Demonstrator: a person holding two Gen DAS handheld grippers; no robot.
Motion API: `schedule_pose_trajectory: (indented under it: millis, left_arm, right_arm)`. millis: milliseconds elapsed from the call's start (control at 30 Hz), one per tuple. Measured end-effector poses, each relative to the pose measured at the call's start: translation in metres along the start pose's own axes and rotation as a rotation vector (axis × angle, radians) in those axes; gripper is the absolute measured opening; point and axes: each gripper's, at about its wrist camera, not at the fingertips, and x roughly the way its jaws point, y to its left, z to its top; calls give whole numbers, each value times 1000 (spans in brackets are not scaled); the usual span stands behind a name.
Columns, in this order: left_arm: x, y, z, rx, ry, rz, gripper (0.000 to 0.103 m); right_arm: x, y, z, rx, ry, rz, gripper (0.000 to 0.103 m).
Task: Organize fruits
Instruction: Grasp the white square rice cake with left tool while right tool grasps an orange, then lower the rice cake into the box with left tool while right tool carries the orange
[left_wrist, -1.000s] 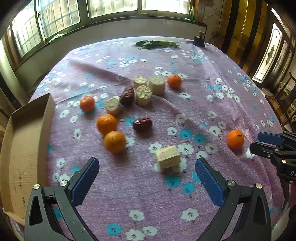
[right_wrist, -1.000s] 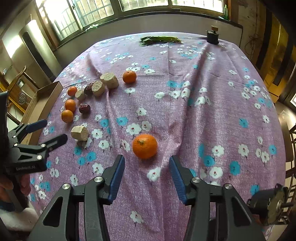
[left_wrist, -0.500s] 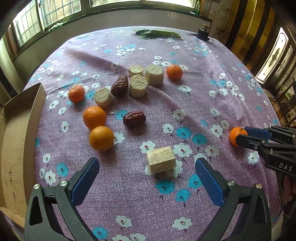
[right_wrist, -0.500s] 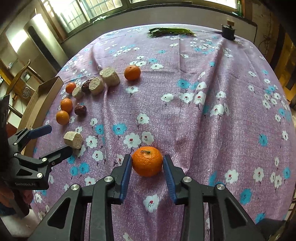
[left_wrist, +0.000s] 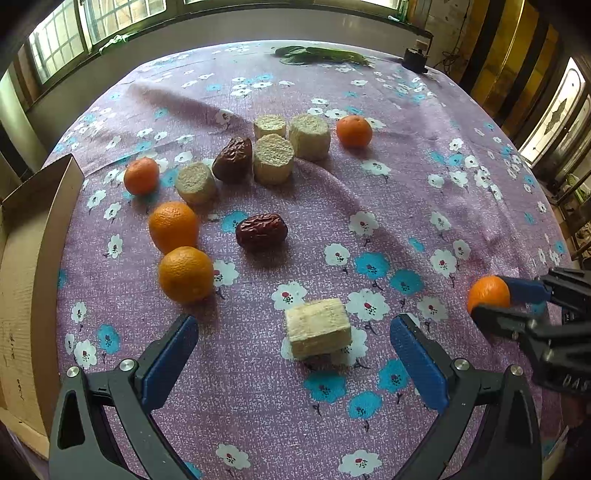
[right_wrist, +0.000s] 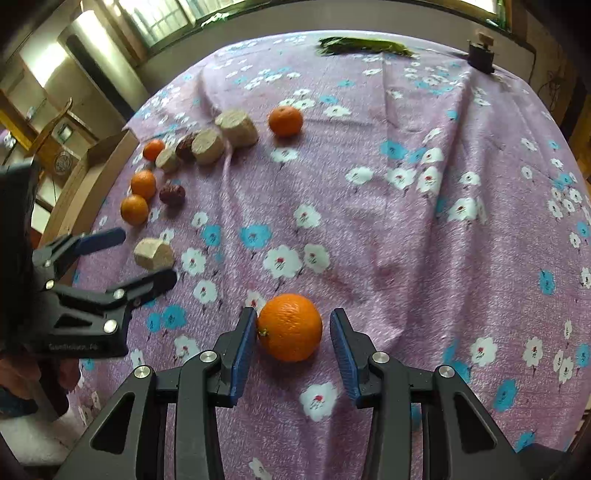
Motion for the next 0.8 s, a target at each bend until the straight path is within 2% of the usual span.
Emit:
schedule_pose_trajectory:
  millis: [133,167,200,233,333,367,500,667,800]
  left_arm:
    - [4,5,0,-13,4,-1,101]
    - [4,6,0,-16,5,-5,93]
    - [5,7,-1,-20,10,-8,77]
    - [4,6,-1,-13,-3,9,72]
    - [-1,8,0,-10,-12,-61,46]
    - [-2,9,0,-17,-7,-93,31]
    - [-8,11,-3,-24,4,-97,31]
    - [-30,28,-4,-54,-23,-96,31]
    - [-48,48,-2,-80,-42,-53,31]
  right_arm:
    - [2,-3,-3,13,0,19,42]
    - [2,-3,-3,15,5,31,37]
    - [2,-3,-3,14,11,41,36]
    - [1,-3,-3,15,15,35,36]
    - [-4,-5,-4,28,18,42,36]
    - [-7,-5,-4,33,14,42,36]
    - [-20,1,3,33,-14,61,36]
    - [-27,23,18,-1,-34,104,36]
    - [-24,53,34,-53,-37,140,36]
